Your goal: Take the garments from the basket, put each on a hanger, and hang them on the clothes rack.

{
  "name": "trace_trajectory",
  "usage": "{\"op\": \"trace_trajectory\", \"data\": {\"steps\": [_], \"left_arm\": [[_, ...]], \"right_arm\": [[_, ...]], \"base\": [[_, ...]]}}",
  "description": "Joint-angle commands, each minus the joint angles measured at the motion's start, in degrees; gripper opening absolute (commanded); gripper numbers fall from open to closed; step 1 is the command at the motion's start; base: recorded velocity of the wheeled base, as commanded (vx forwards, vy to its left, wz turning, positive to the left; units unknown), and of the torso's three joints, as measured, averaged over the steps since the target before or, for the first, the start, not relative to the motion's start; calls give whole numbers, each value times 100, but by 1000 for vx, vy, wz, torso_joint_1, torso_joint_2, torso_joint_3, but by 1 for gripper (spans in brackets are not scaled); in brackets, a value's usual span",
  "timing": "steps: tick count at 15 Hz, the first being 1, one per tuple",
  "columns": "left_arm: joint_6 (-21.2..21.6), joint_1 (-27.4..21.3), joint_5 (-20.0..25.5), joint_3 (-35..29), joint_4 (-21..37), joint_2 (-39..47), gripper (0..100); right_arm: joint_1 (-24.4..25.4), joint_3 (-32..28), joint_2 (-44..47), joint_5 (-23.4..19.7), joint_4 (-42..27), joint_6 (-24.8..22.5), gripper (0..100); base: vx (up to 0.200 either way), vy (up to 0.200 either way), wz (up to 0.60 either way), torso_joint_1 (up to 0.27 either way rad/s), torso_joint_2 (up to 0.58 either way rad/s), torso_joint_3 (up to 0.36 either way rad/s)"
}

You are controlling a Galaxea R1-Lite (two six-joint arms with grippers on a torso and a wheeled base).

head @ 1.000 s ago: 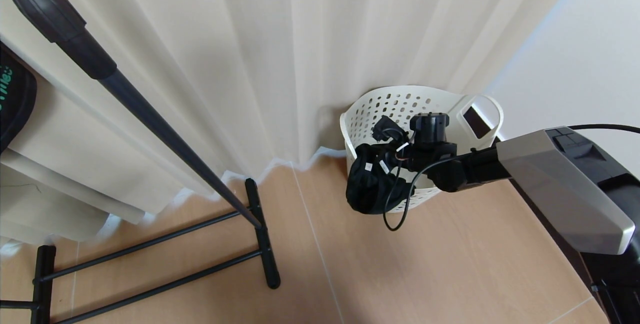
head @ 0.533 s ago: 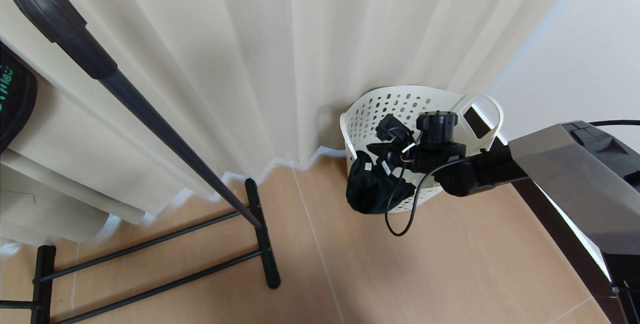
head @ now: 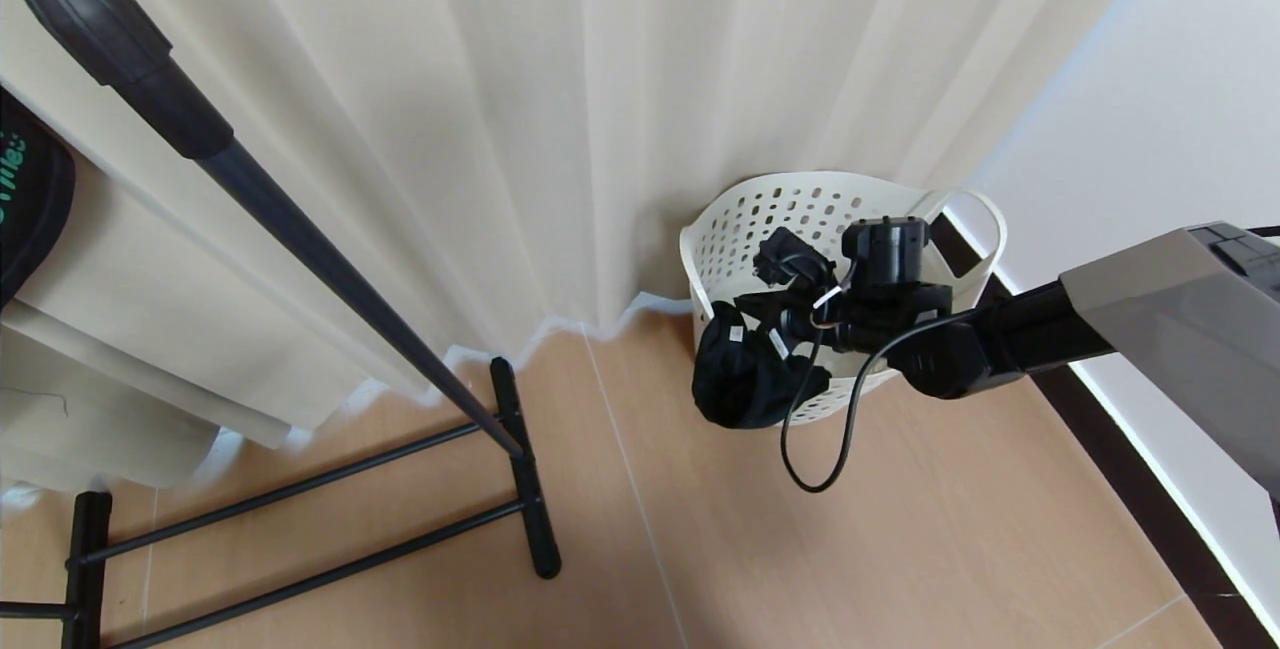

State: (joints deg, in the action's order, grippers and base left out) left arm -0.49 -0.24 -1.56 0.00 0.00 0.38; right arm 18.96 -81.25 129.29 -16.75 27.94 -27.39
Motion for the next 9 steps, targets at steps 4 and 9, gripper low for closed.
{"op": "trace_trajectory", "data": {"steps": [4,9], "left_arm": [[-4,-2,-2,0,0,-3,100],[-4,-2,-2,0,0,-3,100]], "right_arm": [[99,-128,-589,462,-1194,32,100],[565,-154,-616,1482,-2161,1412,100]], "base": [[0,0,0,0,0,0],[0,0,0,0,0,0]]}}
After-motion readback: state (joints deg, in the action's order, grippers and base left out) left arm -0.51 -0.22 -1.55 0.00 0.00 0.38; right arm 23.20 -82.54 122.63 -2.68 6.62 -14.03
